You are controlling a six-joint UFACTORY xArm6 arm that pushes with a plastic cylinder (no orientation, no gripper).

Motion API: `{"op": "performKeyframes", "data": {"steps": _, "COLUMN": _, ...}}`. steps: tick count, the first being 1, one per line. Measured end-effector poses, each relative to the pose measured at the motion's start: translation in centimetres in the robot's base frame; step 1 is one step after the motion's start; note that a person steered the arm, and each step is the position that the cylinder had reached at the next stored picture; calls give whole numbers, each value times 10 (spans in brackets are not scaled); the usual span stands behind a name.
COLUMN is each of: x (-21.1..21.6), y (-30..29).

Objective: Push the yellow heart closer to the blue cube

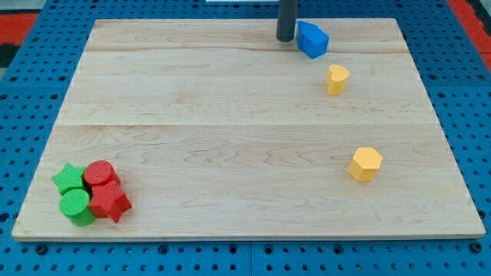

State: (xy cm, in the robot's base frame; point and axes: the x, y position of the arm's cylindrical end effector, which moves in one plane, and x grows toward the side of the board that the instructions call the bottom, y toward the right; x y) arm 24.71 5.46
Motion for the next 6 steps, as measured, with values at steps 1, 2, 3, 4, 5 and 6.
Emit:
{"op": "performKeyframes", "data": {"steps": 1, "x": 44, "y": -2}}
{"op": "performKeyframes", "data": {"steps": 2, "x": 96, "y": 32}}
{"op": "performKeyframes", "data": {"steps": 3, "x": 129, "y": 60}}
{"op": "performKeyframes", "data": {"steps": 4, "x": 148, "y": 88}}
{"op": "performKeyframes", "data": {"steps": 5, "x": 142, "y": 99}}
{"op": "performKeyframes", "data": {"steps": 6, "x": 120, "y": 91}}
